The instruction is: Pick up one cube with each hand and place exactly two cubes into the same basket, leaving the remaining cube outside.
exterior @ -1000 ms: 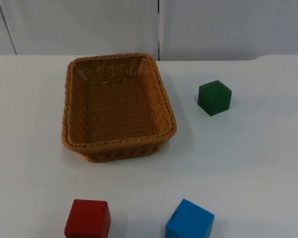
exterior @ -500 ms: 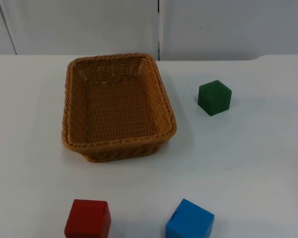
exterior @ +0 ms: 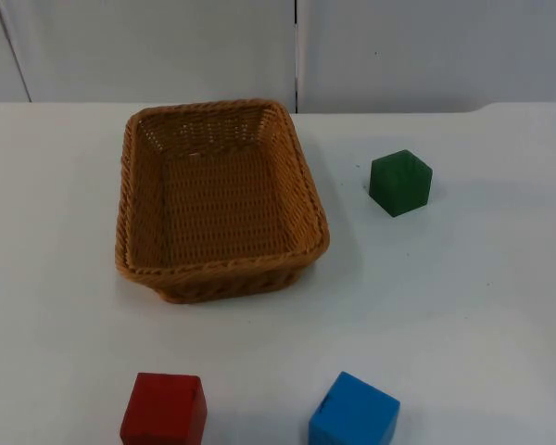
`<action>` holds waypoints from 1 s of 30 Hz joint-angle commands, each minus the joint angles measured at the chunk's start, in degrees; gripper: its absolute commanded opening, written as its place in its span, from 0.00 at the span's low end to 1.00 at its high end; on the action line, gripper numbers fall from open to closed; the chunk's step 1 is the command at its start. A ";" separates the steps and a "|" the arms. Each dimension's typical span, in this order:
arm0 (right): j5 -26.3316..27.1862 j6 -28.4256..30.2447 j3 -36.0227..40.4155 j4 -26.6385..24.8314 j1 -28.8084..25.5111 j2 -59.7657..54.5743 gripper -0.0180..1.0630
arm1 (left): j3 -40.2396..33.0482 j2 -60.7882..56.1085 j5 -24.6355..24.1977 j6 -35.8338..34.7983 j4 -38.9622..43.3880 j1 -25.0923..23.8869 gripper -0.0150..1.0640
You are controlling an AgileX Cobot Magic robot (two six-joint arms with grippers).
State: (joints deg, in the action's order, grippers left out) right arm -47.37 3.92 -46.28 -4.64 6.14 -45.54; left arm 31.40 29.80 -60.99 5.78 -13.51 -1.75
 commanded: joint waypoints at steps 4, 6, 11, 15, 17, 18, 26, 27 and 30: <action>1.89 2.07 -3.03 -1.83 -0.22 -7.08 0.99 | 0.36 3.59 0.28 1.08 -1.15 -0.05 0.99; 2.26 2.07 -3.55 -1.83 -0.22 -8.34 0.99 | 0.36 4.38 0.28 1.37 -1.15 -0.05 0.99; 3.89 2.07 -5.50 -2.16 -0.22 -15.08 0.99 | 0.36 8.70 1.73 3.51 -2.76 -0.05 0.99; 3.89 2.07 -6.83 -2.16 -0.22 -18.51 0.99 | 0.36 11.34 3.31 4.95 -4.12 -0.05 0.99; 4.49 2.07 -7.65 -2.16 -0.22 -20.65 0.99 | 0.36 13.33 4.10 6.31 -5.05 -0.05 0.99; 4.49 2.07 -7.65 -2.16 -0.22 -20.65 0.99 | 0.36 13.33 4.10 6.31 -5.05 -0.05 0.99; 7.74 2.07 -10.76 -2.16 -0.22 -28.06 0.99 | 0.36 20.44 6.46 8.80 -6.05 -0.05 0.99; 8.14 2.07 -11.61 -2.28 -0.22 -29.23 0.99 | 0.36 21.80 6.87 9.16 -6.19 -0.05 0.99; 8.76 2.11 -14.16 -3.33 -0.22 -32.33 0.99 | 0.36 23.18 7.95 9.97 -6.90 -0.05 0.99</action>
State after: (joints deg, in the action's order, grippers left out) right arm -39.65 5.55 -59.38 -7.35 6.14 -77.03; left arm 31.40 52.54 -53.90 15.09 -19.28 -1.75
